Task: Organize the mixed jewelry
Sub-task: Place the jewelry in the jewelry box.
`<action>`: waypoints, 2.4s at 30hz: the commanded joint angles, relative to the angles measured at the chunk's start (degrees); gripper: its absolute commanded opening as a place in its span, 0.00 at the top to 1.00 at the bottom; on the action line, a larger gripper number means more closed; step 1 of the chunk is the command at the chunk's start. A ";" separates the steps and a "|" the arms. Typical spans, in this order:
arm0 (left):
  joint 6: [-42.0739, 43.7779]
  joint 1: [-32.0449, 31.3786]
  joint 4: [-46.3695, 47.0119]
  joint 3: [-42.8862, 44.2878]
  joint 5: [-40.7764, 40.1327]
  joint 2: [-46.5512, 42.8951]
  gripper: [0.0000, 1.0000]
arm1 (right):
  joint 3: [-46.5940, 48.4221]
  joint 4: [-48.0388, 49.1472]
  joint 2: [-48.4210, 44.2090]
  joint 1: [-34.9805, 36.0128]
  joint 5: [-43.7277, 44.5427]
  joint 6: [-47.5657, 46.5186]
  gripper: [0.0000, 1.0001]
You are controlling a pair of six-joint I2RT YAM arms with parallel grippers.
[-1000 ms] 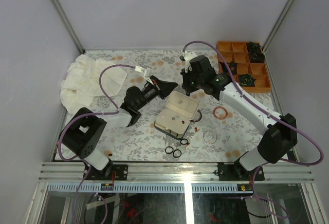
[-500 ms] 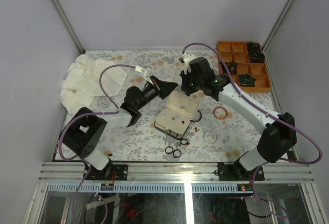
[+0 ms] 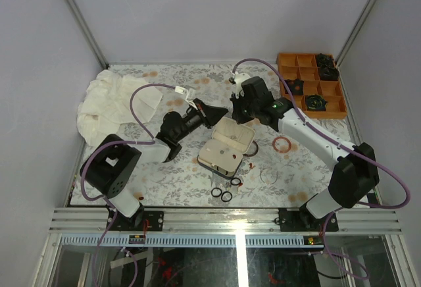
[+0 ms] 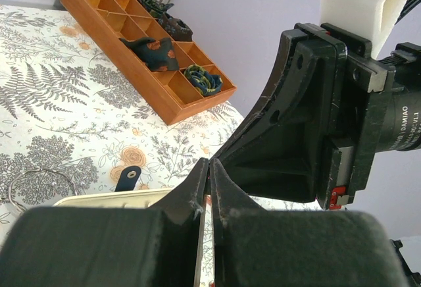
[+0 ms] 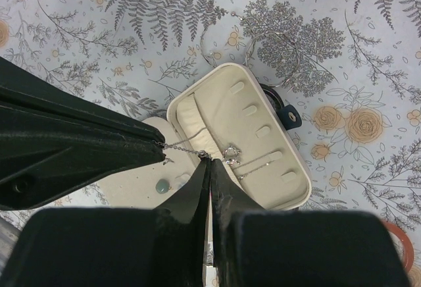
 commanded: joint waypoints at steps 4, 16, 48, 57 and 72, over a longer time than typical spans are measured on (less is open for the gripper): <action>-0.12 0.61 6.65 -0.56 0.51 0.57 1.00 | -1.53 1.42 -0.47 -0.54 2.08 0.05 1.00; 0.36 0.66 5.76 -0.53 0.27 2.69 1.00 | -6.68 3.62 -1.65 -1.07 2.83 1.13 1.00; 1.83 4.91 9.00 -4.96 -2.58 6.92 1.00 | 5.94 3.70 11.31 -1.95 2.11 -0.12 1.00; 0.00 7.53 11.96 -6.35 -1.47 7.81 1.00 | 9.46 4.11 16.19 -2.22 1.66 -0.46 1.00; -2.00 9.93 15.65 -7.26 0.11 9.84 1.00 | 15.63 3.15 21.48 -2.39 1.38 -1.36 1.00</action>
